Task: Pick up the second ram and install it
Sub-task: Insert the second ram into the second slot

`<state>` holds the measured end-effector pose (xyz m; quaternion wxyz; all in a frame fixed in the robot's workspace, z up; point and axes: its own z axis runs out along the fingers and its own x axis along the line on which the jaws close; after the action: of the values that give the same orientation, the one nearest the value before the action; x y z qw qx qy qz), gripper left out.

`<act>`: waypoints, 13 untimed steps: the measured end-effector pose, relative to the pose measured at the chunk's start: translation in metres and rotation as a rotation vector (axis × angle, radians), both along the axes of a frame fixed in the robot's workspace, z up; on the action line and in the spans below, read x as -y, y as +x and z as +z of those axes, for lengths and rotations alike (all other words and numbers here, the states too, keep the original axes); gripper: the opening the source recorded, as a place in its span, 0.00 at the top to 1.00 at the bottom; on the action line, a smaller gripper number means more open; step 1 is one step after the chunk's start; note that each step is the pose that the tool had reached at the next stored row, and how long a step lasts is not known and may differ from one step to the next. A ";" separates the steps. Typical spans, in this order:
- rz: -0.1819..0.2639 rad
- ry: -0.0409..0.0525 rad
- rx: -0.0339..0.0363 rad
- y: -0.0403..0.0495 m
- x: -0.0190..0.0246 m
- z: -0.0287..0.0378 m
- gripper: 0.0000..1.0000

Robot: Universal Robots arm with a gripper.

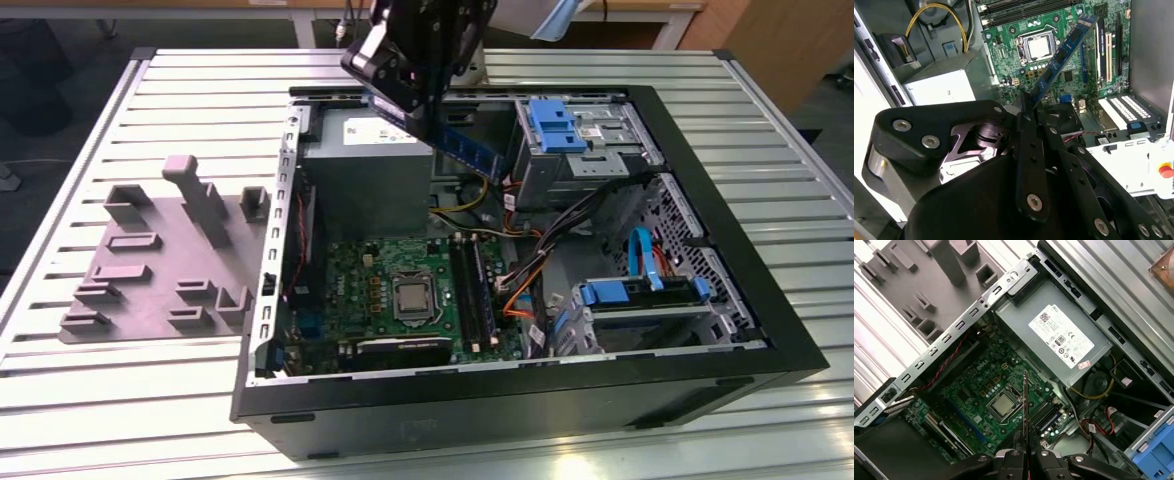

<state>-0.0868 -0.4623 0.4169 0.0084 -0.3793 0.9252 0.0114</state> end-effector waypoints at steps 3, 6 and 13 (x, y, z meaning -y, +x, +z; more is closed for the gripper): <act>-0.019 0.0000 0.0000 0.0000 0.0000 -0.0001 0.86; -0.038 0.0001 0.0000 0.0000 0.0000 -0.0002 0.86; -0.086 0.0001 0.0000 0.0000 0.0000 -0.0004 0.86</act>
<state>-0.0868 -0.4623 0.4165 0.0088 -0.3392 0.9406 0.0111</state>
